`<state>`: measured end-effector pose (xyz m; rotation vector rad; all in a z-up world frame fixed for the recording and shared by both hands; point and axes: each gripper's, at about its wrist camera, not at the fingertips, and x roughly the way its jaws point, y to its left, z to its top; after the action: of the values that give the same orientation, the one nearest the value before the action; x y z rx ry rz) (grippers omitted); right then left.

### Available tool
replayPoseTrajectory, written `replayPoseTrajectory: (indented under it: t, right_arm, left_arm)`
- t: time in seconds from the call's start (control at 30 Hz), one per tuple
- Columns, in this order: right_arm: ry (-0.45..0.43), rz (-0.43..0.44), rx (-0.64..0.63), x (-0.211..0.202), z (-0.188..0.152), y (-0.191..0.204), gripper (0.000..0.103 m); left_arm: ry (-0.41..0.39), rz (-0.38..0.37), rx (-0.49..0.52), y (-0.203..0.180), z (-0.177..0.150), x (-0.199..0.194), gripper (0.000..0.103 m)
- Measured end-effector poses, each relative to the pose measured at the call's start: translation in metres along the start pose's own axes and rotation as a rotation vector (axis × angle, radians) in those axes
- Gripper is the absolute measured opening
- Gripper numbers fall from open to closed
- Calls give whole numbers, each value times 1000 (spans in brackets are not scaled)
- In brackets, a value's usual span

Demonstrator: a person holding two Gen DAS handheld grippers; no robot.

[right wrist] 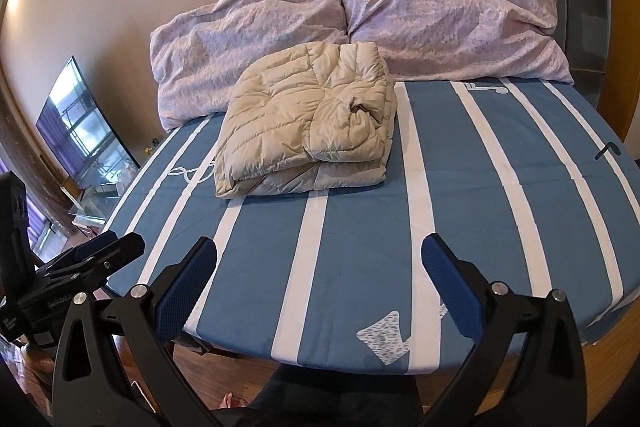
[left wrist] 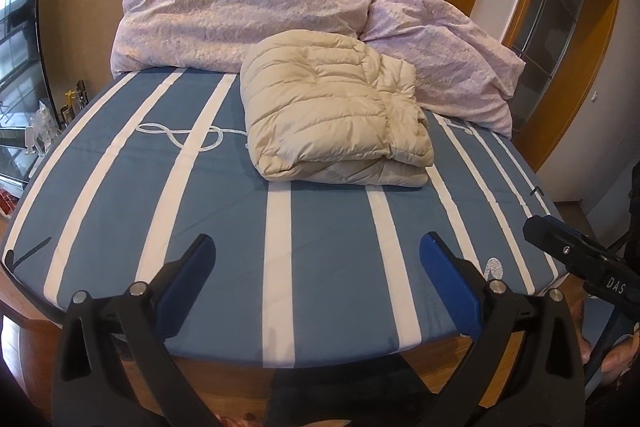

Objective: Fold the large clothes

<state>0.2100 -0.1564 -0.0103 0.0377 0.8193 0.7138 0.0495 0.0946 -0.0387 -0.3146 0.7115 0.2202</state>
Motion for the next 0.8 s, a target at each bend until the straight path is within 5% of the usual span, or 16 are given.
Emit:
replayPoseTrajectory:
  t: [0.8]
  right_arm:
    - [7, 19, 2, 3, -2, 2, 102]
  left_arm:
    - [6, -31, 6, -6, 2, 2, 101]
